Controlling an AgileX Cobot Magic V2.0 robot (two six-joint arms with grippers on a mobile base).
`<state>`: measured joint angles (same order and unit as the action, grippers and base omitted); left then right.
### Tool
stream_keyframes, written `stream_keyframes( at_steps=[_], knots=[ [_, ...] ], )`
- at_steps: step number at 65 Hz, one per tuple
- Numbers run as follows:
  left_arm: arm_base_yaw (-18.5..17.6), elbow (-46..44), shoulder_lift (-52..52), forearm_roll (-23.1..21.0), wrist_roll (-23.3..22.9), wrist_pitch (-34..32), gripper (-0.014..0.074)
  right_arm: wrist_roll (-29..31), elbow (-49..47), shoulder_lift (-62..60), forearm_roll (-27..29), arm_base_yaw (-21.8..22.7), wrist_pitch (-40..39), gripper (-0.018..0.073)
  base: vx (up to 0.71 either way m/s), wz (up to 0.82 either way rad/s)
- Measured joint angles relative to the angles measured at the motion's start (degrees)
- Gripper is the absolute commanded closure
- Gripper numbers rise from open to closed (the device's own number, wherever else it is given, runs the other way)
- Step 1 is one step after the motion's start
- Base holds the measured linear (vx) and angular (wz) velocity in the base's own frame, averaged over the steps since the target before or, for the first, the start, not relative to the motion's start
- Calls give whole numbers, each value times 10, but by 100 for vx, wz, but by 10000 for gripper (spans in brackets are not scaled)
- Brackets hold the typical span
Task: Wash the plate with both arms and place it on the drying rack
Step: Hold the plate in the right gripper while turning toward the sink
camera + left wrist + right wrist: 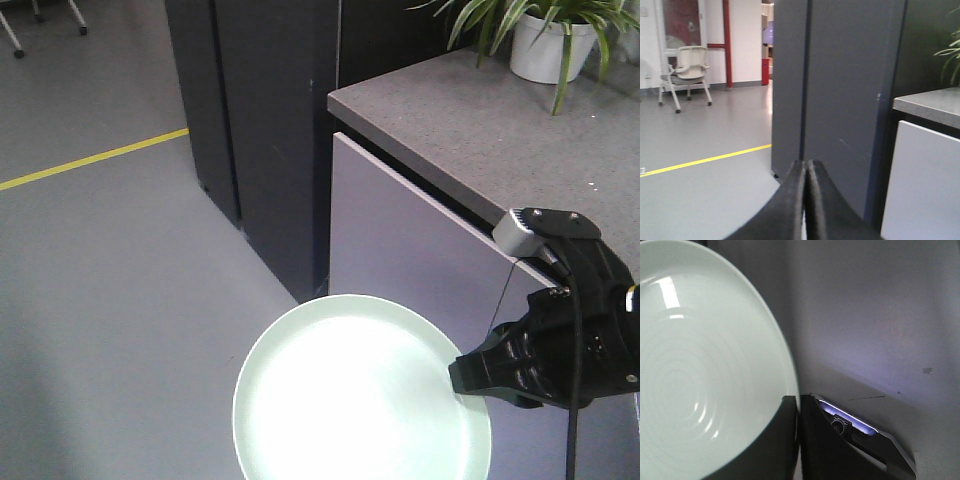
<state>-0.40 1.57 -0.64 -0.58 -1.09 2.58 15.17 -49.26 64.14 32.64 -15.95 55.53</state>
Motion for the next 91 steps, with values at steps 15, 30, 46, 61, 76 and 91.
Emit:
stream_keyframes(
  at_steps=[15, 30, 46, 61, 76, 91],
  knots=[
    [0, 0, 0, 0, 0, 0, 603, 0, 0, 0, 0, 0, 0, 568, 9, -34],
    [0, 0, 0, 0, 0, 0, 603, 0, 0, 0, 0, 0, 0, 568, 9, -35],
    [0, 0, 0, 0, 0, 0, 603, 0, 0, 0, 0, 0, 0, 568, 10, -38],
    [0, 0, 0, 0, 0, 0, 603, 0, 0, 0, 0, 0, 0, 568, 10, -39],
    [0, 0, 0, 0, 0, 0, 603, 0, 0, 0, 0, 0, 0, 568, 10, -39],
    [0, 0, 0, 0, 0, 0, 603, 0, 0, 0, 0, 0, 0, 568, 10, -39]
  ],
)
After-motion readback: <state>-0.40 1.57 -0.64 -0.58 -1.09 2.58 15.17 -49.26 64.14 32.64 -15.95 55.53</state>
